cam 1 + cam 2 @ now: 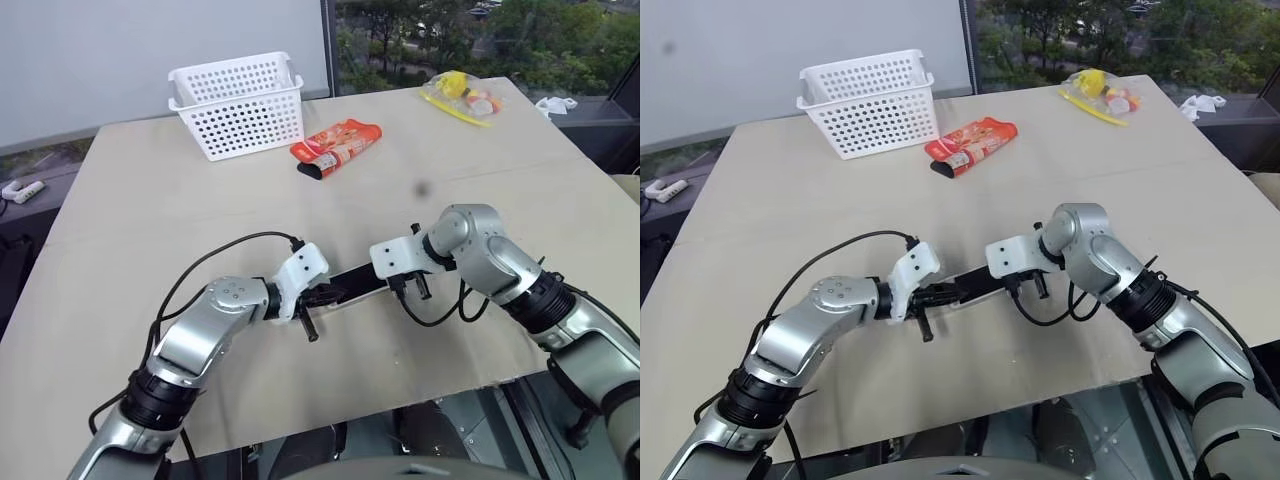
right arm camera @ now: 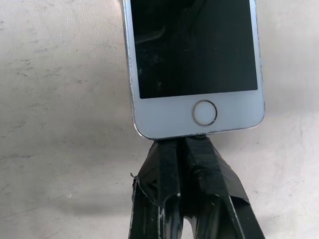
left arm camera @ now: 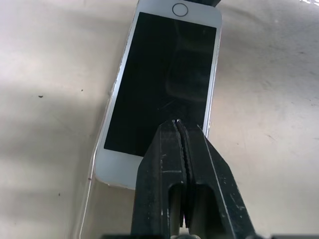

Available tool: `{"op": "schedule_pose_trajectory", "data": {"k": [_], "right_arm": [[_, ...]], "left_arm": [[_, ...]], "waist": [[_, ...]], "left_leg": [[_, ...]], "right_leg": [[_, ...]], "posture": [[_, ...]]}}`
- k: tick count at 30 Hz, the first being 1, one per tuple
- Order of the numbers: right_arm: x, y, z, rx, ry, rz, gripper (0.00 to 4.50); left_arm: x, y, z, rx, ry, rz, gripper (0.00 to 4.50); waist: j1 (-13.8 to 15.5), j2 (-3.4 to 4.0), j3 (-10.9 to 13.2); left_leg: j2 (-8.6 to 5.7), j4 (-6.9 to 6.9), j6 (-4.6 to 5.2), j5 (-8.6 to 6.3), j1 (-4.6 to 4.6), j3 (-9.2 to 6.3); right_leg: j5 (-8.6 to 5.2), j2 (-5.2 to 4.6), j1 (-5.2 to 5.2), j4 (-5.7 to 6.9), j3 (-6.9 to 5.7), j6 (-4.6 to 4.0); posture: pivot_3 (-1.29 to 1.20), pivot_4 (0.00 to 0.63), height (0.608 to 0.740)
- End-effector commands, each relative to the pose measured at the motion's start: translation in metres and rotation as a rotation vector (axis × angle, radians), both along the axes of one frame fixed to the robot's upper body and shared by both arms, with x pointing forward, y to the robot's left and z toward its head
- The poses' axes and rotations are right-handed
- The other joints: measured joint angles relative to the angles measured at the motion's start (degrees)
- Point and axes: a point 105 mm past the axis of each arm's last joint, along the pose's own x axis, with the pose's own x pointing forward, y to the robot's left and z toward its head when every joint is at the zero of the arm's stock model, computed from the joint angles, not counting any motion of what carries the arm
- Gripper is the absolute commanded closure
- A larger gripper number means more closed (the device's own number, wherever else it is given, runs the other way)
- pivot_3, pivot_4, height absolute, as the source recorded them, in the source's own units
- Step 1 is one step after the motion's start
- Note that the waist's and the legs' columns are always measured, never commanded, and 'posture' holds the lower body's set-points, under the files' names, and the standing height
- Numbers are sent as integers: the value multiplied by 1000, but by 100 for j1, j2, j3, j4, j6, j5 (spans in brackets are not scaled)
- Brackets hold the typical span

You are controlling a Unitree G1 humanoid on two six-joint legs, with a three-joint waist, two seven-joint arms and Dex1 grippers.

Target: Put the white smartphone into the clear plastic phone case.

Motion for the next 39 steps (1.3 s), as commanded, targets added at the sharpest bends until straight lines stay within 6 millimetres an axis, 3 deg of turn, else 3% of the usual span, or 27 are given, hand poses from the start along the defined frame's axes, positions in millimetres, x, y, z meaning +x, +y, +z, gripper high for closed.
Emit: {"op": "schedule_pose_trajectory", "data": {"k": [1,4,8,12,16,21,26,28,32,37,39], "right_arm": [[-14,34,5,72,6,129,4448],[-13,33,6,72,3,121,4448],[-6,24,8,59,-13,93,4448],[-4,18,18,77,-22,76,4448],[-4,13,26,91,-30,62,4448],[-4,10,30,103,-27,51,4448],[-5,8,31,105,-24,38,4448],[-5,8,31,106,-23,36,4448],[-5,9,31,110,-22,35,4448],[-5,9,29,110,-20,32,4448],[-5,9,29,109,-20,31,4448]], "left_arm": [[-11,14,-32,78,133,60,4500],[-6,13,-25,50,103,75,4500],[8,0,10,-124,-44,58,4500],[0,-2,25,-253,-49,23,4500],[-8,8,25,-302,-40,15,4500],[4,24,37,-360,-178,65,4500],[25,59,89,-522,-411,194,4500],[28,71,99,-543,-440,233,4500],[21,91,76,-405,-318,247,4500],[-10,108,30,-218,-36,218,4500],[-19,114,20,-161,30,222,4500]], "waist": [[0,0,0],[0,1,1],[4,-2,7],[3,-15,21],[22,-10,54],[169,-16,79],[203,-20,86],[201,-24,89],[154,-24,90],[161,-23,104],[166,-20,108]], "left_leg": [[10,0,-6,-4,3,3],[25,-3,-21,-12,11,4],[34,-3,-25,-14,15,5],[35,1,-33,-10,-23,10],[36,3,-64,7,-52,11],[33,11,-65,6,-86,6],[31,44,-65,6,-129,0],[31,53,-65,6,-135,-4],[30,58,-64,6,-134,3],[32,53,-64,6,-135,3],[32,54,-64,6,-136,2]], "right_leg": [[3,3,-1,-1,-8,-6],[-6,19,0,0,-10,-33],[-3,33,0,0,-5,-40],[19,37,-39,0,0,-75],[35,38,-68,0,1,-100],[36,32,-89,-12,-10,-101],[40,31,-112,-13,-21,-105],[42,31,-112,-13,-27,-107],[43,33,-111,-12,-17,-106],[42,37,-119,-9,-14,-107],[42,38,-120,-7,-16,-108]], "posture": [[0,150,740],[0,150,740],[0,150,740],[0,150,740],[0,150,740],[0,150,740],[0,150,740],[0,150,740],[0,150,740],[0,150,740],[0,150,740]]}}
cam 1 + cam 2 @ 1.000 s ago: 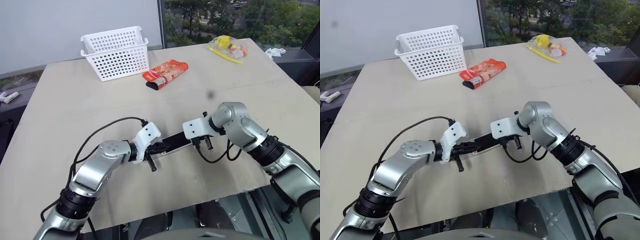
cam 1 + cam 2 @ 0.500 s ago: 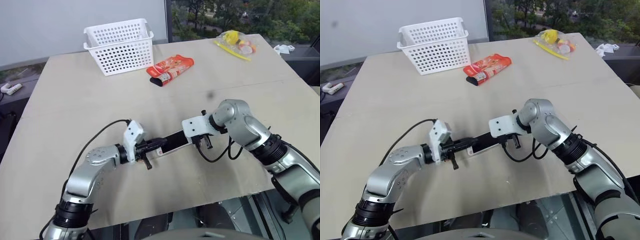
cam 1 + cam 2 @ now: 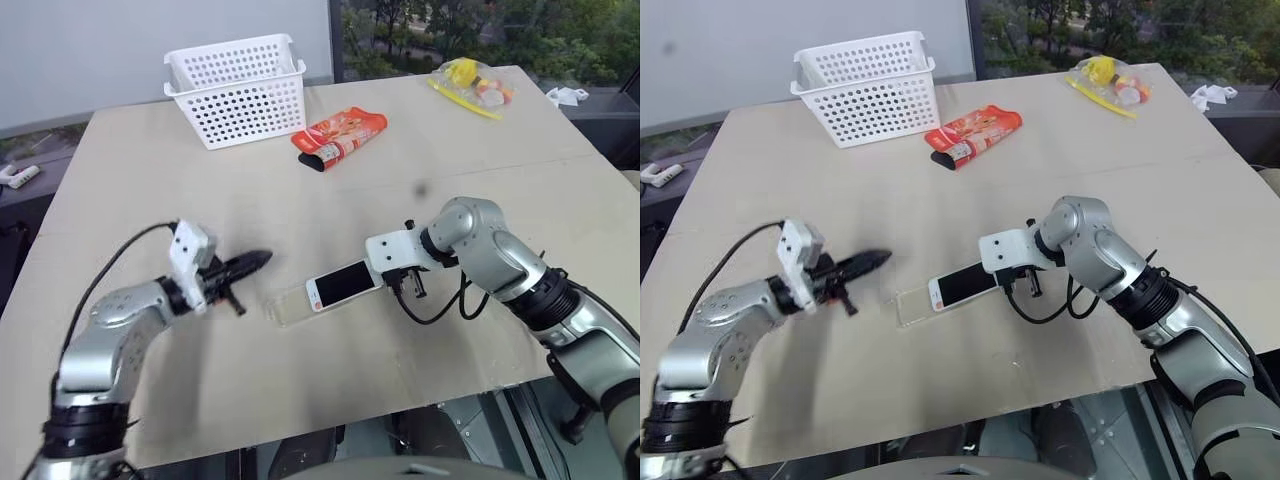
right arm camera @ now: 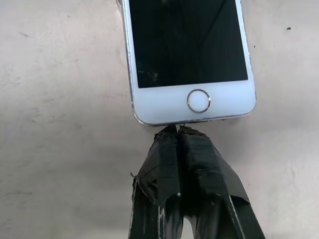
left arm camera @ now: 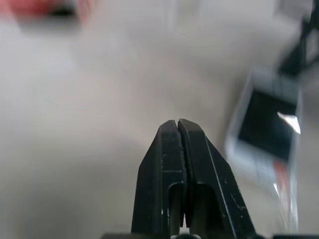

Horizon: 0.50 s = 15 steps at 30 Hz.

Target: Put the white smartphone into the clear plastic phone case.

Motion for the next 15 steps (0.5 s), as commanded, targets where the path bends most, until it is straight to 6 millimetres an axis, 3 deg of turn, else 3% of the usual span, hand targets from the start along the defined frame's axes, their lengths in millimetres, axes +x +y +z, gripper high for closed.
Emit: {"op": "schedule_pose_trajectory", "data": {"k": [1,6,15], "right_arm": [[0,5,13,21,-44,21,4448],[0,4,13,21,-42,21,4448],[-1,8,10,19,-35,30,4448]], "left_arm": [[-13,7,-8,78,89,-16,4500],[-20,6,-18,108,144,-31,4500],[-13,-34,-25,60,139,-134,4500]], "waist": [[8,8,8],[29,7,13],[53,10,14]], "left_leg": [[0,0,0,0,0,1],[-1,4,0,-1,0,-2],[-5,6,0,0,1,1]], "right_leg": [[0,-1,0,1,2,0],[1,-4,3,1,-5,-2],[2,-9,5,5,-3,-2]], "posture": [[0,150,740],[0,150,740],[0,150,740]]}}
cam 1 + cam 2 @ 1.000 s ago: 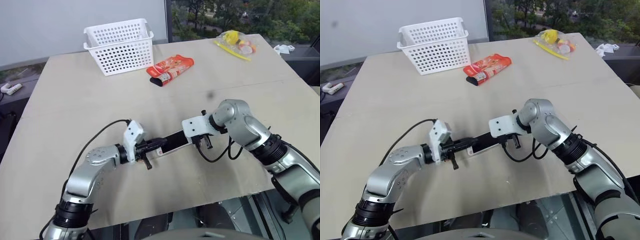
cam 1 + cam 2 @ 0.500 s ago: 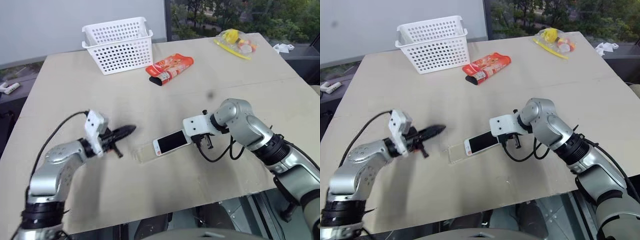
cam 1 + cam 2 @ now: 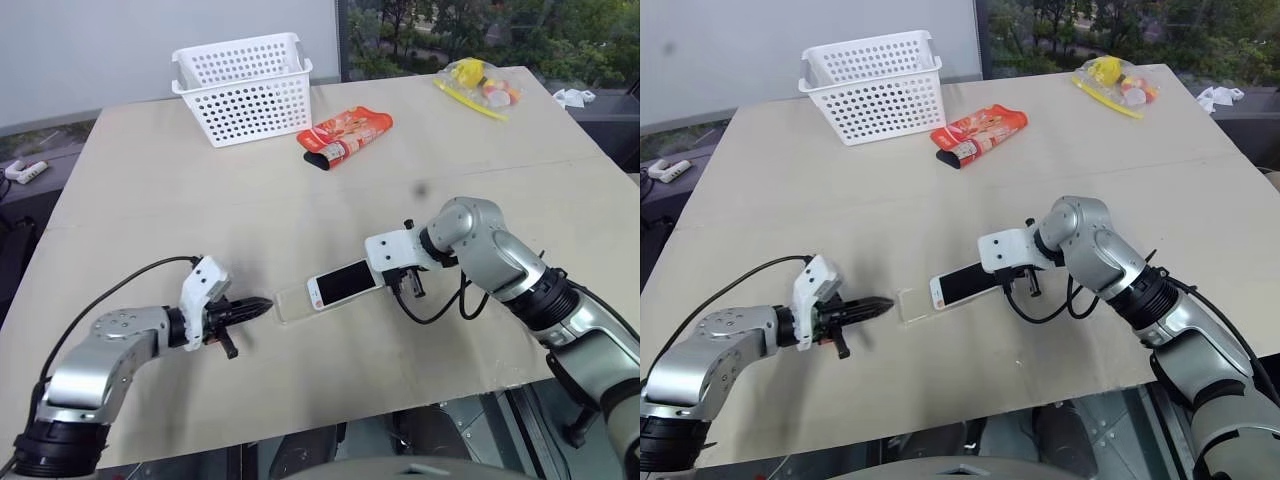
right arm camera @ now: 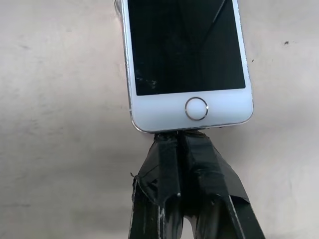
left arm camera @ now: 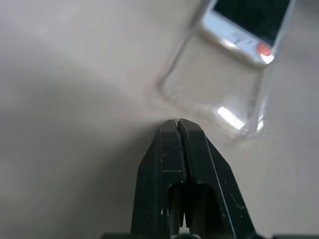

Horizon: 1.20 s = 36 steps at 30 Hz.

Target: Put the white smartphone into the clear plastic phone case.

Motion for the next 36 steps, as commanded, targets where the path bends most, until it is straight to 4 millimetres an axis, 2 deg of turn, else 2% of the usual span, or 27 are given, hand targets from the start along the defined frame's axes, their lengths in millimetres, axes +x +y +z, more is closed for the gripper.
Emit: {"op": "schedule_pose_trajectory", "data": {"k": [1,12,16,20,24,27,29,31,33,36], "right_arm": [[-2,8,9,11,-30,33,4448],[-17,14,-2,25,36,37,4448],[-23,17,-1,66,62,19,4448],[-22,10,3,120,62,-29,4448],[-10,-16,16,213,-6,-150,4448],[-10,-38,28,292,2,-231,4448],[-11,-48,32,335,11,-268,4448],[-12,-54,35,383,27,-289,4448],[-13,-67,29,386,45,-333,4448],[-12,-75,17,373,61,-375,4448]], "left_arm": [[1,-28,-4,-38,2,-77,4500],[14,-71,-14,-120,-3,-115,4500],[15,-76,-14,-124,-15,-114,4500],[21,-70,-10,-111,-48,-84,4500],[22,-47,-4,-75,-73,-37,4500],[22,-25,4,-48,-98,5,4500],[22,-18,10,-44,-110,18,4500],[22,-14,14,-45,-117,23,4500],[18,-14,13,-35,-97,7,4500],[9,-24,5,-25,-47,-46,4500]], "waist": [[15,1,0],[64,3,-2],[131,3,-5],[140,2,-5],[139,2,-5],[121,0,-3],[103,0,-2],[101,0,-2],[100,0,-1],[107,0,-1]], "left_leg": [[-1,1,0,0,0,0],[-7,31,1,0,2,-3],[-10,36,2,0,21,-3],[-9,37,13,-7,32,-3],[-10,45,13,-6,29,-5],[-9,45,8,-3,25,-2],[-8,44,10,-5,23,-1],[-7,40,11,-6,22,-1],[-6,38,15,-8,21,0],[-7,37,15,-8,15,1]], "right_leg": [[0,-2,0,1,-1,0],[0,-6,11,20,-6,1],[0,-9,28,28,-6,1],[0,-10,34,38,-6,1],[-1,-12,34,43,-11,2],[-1,-12,29,43,-7,2],[-1,-11,26,41,-6,2],[-2,-11,23,40,-6,1],[-2,-11,22,40,-5,1],[-2,-14,22,30,-6,2]], "posture": [[0,150,740],[0,150,740],[0,150,740],[0,150,740],[0,150,740],[0,150,740],[0,150,740],[0,150,740],[0,150,740],[0,150,740]]}}
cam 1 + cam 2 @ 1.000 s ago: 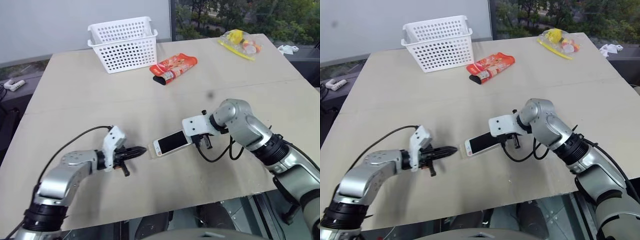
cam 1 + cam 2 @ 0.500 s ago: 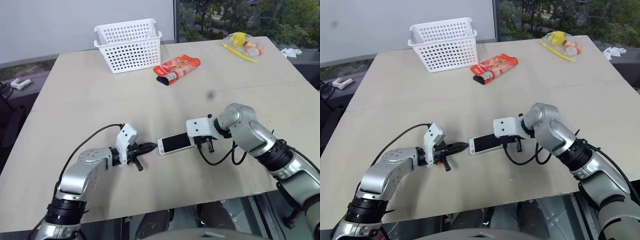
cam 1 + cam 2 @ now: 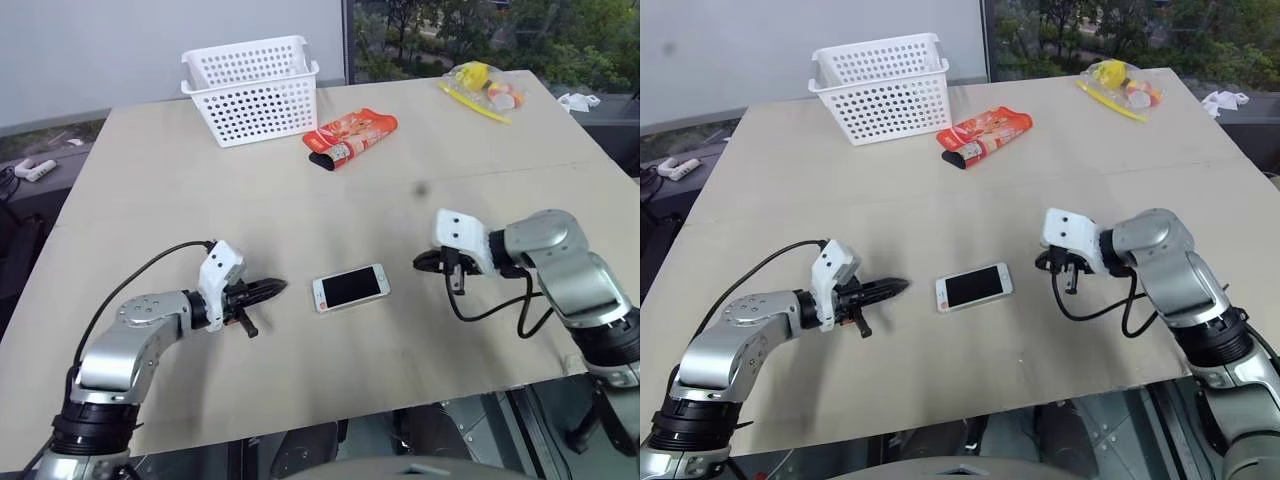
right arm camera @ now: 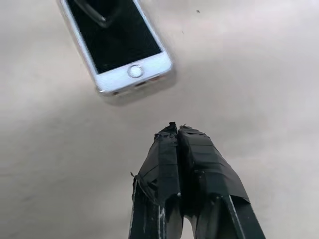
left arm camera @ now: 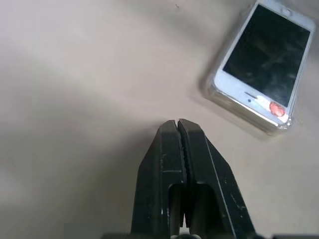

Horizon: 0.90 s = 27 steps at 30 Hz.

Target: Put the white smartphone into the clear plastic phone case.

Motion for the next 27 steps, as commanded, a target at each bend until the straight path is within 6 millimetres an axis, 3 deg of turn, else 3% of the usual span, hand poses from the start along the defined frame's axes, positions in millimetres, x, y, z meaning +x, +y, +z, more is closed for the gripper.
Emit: {"op": "schedule_pose_trajectory", "data": {"k": [1,4,8,13,18,20,24,27], "right_arm": [[5,-3,3,22,-34,-36,4448],[13,-1,-4,12,-47,-54,4448],[16,4,-13,-46,-64,-24,4448],[6,38,-22,-78,-65,107,4448],[-9,79,-17,-3,-60,177,4448],[-13,82,-17,13,-47,174,4448],[1,52,-18,-34,-67,66,4448],[10,8,-15,-60,-73,-62,4448]], "left_arm": [[-10,-17,-2,-6,40,-80,4500],[-12,-30,-9,10,64,-121,4500],[2,-39,-8,12,33,-90,4500],[18,-56,-7,6,-12,-78,4500],[25,-69,-7,-6,-26,-88,4500],[23,-76,-7,-18,-24,-105,4500],[20,-77,-10,-15,-22,-104,4500],[25,-62,-9,15,-49,-53,4500]], "waist": [[-1,1,1],[6,1,1],[41,0,1],[17,-2,0],[-15,-6,-4],[-23,-7,-5],[-13,-6,-5],[53,-7,-5]], "left_leg": [[-1,0,-1,0,-2,2],[-1,1,2,-1,-2,6],[-2,2,-3,2,-2,6],[-2,5,-4,3,-4,5],[0,6,-5,4,3,5],[0,8,-4,4,14,5],[0,14,11,-4,27,3],[0,27,10,-4,26,-3]], "right_leg": [[0,-1,0,-5,1,0],[1,-2,0,-4,4,0],[1,-3,1,-4,1,1],[1,-2,2,-4,0,1],[1,1,2,6,3,1],[1,3,9,16,4,1],[0,4,15,36,3,1],[0,4,24,38,-7,1]], "posture": [[0,150,740],[0,150,740],[0,150,740],[0,150,740],[0,150,740],[0,150,740],[0,150,740],[0,150,740]]}}
